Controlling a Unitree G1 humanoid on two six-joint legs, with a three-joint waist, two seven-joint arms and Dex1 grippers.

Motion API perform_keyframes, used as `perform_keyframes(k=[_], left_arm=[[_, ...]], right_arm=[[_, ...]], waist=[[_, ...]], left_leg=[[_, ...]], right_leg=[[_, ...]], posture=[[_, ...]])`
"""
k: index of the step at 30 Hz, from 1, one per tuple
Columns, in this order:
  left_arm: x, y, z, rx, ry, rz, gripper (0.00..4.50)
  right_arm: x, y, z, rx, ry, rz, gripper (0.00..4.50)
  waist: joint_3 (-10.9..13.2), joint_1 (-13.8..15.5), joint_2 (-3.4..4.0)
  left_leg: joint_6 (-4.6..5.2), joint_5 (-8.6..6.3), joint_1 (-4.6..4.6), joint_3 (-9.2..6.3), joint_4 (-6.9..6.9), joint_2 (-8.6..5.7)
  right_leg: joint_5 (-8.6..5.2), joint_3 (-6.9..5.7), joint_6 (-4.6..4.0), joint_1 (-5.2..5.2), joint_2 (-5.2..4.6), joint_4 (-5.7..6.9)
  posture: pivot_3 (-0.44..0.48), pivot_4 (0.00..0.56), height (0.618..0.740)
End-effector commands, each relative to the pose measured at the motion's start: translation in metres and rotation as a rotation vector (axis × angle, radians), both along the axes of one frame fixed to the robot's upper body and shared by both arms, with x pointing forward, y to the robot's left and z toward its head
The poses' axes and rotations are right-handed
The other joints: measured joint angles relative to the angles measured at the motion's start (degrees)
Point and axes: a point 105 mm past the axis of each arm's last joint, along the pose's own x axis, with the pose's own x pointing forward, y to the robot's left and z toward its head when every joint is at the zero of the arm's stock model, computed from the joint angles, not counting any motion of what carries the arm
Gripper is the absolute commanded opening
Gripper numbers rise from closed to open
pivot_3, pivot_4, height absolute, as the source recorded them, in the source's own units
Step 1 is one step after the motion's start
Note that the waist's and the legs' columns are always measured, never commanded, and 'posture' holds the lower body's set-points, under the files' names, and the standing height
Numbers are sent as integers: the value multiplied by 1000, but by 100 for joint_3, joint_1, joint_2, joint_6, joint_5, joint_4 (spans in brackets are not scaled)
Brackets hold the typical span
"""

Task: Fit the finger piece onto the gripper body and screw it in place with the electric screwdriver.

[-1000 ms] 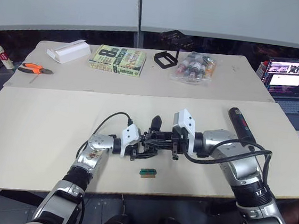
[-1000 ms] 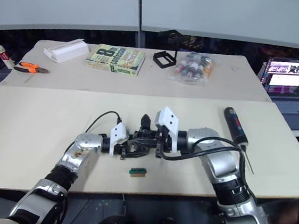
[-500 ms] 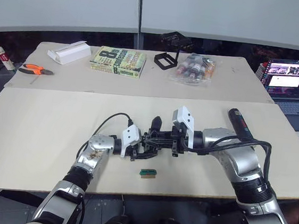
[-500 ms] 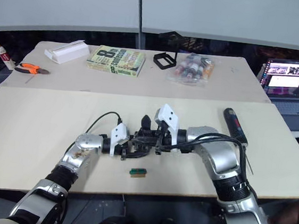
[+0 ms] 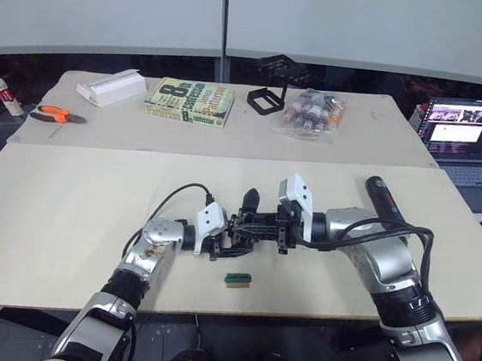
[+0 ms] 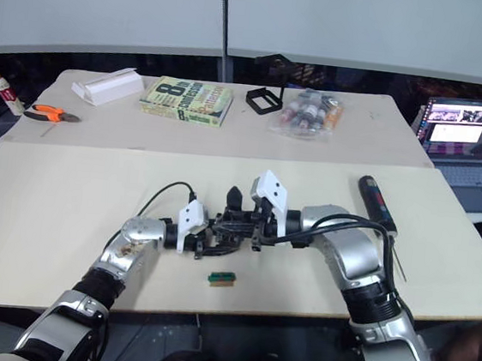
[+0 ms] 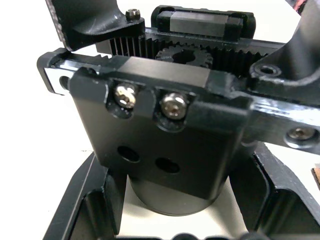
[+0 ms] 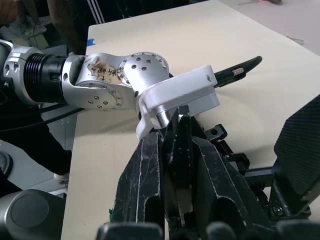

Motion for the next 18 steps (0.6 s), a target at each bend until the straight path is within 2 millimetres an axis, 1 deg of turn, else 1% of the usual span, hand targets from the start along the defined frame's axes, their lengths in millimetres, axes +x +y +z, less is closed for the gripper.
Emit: perform_keyframes(k=[1, 3, 5, 7, 8, 10, 14, 18], left_arm=[[-7, -7, 1, 2, -5, -55, 2344], [-7, -7, 2, 1, -5, -57, 2344], [-7, -8, 2, 0, -6, -57, 2344], [-7, -8, 2, -1, -6, -56, 2344], [-7, -7, 1, -1, -6, -55, 2344], [-7, -6, 1, -2, -5, -50, 2344], [-7, -4, 0, -2, -2, -42, 2344], [-6, -3, -1, -11, 4, -27, 2344]], right_arm=[[9, -14, -24, -87, 86, -105, 347], [7, -10, -16, -56, 71, -87, 347], [2, -6, -7, -30, 43, -52, 1383], [-3, -3, 3, 0, 5, -14, 2010], [-5, -2, 7, 12, -14, -2, 2399], [-9, -1, 14, 36, -56, 24, 3115], [-11, -2, 22, 62, -95, 32, 4459], [-14, -4, 30, 118, -127, 55, 4487]], waist=[[0, 1, 0], [0, 2, 0], [0, 3, 0], [1, 8, -1], [1, 6, -1], [1, 1, -1], [1, 3, -1], [1, 4, -1]], left_leg=[[0, 0, -1, 0, 0, 0], [0, 0, -2, 0, 0, 0], [0, 0, -7, 0, 0, 0], [0, 0, -19, 0, 1, -1], [-2, 2, -38, 1, 3, -3], [-4, 4, -44, 3, 4, -4], [-4, 4, -44, 1, 3, -3], [-4, 4, -43, 1, 3, -3]], right_leg=[[0, 0, 0, 0, 0, 0], [0, 0, 0, -1, 0, -1], [0, 0, 0, -4, 0, -1], [0, -1, 0, -7, -1, -1], [0, 2, 0, -15, -2, 2], [0, 3, 0, -23, -2, 4], [0, 0, 0, -21, -1, 0], [0, 0, 0, -21, -1, 0]], posture=[[0, 150, 740], [0, 150, 740], [0, 150, 740], [0, 150, 740], [0, 150, 740], [0, 150, 740], [0, 150, 740], [0, 150, 740]])
